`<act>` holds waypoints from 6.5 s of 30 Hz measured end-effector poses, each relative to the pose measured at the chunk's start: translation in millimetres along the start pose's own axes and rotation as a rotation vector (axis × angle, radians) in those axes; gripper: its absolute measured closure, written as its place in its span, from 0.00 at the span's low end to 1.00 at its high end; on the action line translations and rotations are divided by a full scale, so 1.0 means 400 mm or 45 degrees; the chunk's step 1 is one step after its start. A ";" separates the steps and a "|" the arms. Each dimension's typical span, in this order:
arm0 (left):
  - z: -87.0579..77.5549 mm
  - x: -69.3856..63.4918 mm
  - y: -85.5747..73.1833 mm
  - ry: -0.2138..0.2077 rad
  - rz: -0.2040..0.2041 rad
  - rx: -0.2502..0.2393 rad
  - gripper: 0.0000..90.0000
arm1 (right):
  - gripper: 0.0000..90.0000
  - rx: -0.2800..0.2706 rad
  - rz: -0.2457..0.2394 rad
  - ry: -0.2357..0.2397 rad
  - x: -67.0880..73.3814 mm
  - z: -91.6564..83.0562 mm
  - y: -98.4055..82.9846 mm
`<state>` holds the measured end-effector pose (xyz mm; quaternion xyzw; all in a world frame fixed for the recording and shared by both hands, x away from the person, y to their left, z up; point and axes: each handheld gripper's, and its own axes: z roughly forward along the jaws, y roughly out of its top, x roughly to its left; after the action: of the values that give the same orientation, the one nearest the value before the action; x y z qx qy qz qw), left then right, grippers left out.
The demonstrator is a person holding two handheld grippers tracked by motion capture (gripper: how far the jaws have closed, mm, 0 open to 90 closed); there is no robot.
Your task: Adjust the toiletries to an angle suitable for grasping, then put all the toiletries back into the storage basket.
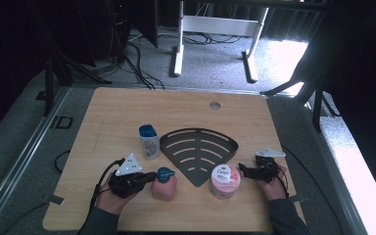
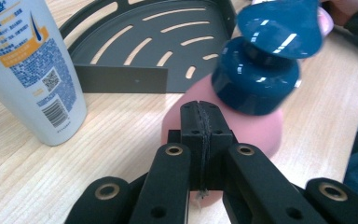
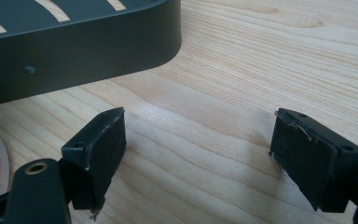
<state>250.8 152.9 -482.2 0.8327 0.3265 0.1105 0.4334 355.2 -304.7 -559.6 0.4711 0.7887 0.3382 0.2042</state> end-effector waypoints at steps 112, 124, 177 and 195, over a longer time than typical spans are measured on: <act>0.033 0.035 -0.016 0.174 0.065 0.079 0.99 | 0.20 -0.001 -0.003 0.001 0.000 0.001 0.001; 0.048 0.045 -0.005 0.201 0.051 0.077 0.99 | 0.20 -0.001 -0.003 0.001 0.000 0.001 0.001; 0.272 -0.072 0.040 -0.135 0.146 0.135 0.63 | 0.47 0.023 -0.101 0.139 0.023 -0.048 -0.023; 0.297 -0.089 0.025 -0.170 0.153 0.170 0.63 | 1.00 -0.106 -0.156 0.308 0.086 -0.136 -0.026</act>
<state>283.4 48.8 -542.0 0.8834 0.2528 0.0585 0.3903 297.8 -296.3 -529.7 0.3690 0.8200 0.4119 0.1474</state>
